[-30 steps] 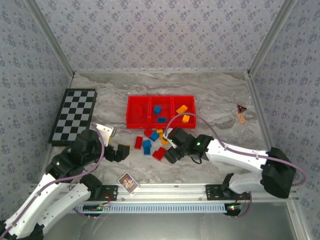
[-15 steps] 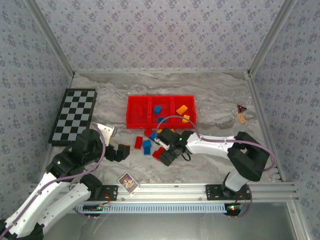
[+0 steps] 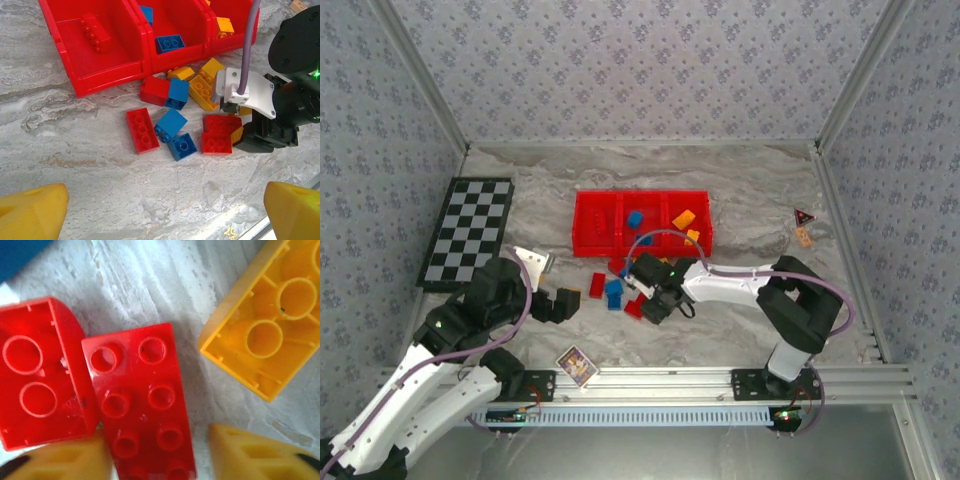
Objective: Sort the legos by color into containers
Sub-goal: Pick up the lego from the bottom-center of the table, then place the lego in the container.
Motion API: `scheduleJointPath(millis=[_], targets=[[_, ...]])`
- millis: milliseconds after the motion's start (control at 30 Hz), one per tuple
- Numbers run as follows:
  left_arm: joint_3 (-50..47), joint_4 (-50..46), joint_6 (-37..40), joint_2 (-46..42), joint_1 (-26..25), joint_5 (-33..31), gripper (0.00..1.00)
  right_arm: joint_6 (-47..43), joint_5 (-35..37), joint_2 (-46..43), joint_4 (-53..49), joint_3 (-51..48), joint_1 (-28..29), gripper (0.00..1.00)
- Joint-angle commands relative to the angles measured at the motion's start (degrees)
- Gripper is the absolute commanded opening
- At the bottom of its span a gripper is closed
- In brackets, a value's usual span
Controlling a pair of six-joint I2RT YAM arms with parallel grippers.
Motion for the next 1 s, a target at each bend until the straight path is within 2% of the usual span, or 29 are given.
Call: scheduleJointPath(millis=[0,267,500,600,700,967], targets=[[-0.25,0.86,0.71,0.09,-0.54,0.02,1.0,0.49,3.19,1.03,-0.31,0.9,-0.78,0.43],[-0.22,0.79,0.66,-0.19,-0.63,-0.46,1.0,0.22,3.21,-0.59,-3.27,3.34,-0.55,0.2],[-0.22,0.82,0.56,-0.88,-0.62,-0.95,1.0,0.92,3.44,-7.77,-7.12,9.63,1.37,0.17],[-0.22,0.82,0.61,-1.13,-0.61,-0.98,1.0,1.35,3.15,-8.45,-7.12,15.61,1.25,0.17],[-0.13,0.62,0.62,-1.31,-0.63,-1.45,1.0,0.6,1.07,-5.48,-7.05,22.7,-0.44,0.17],[-0.17,0.21,0.36,-3.38,-0.62,-3.4,1.0,2.62,-1.94,13.79,-10.55,45.06,-4.62,0.14]])
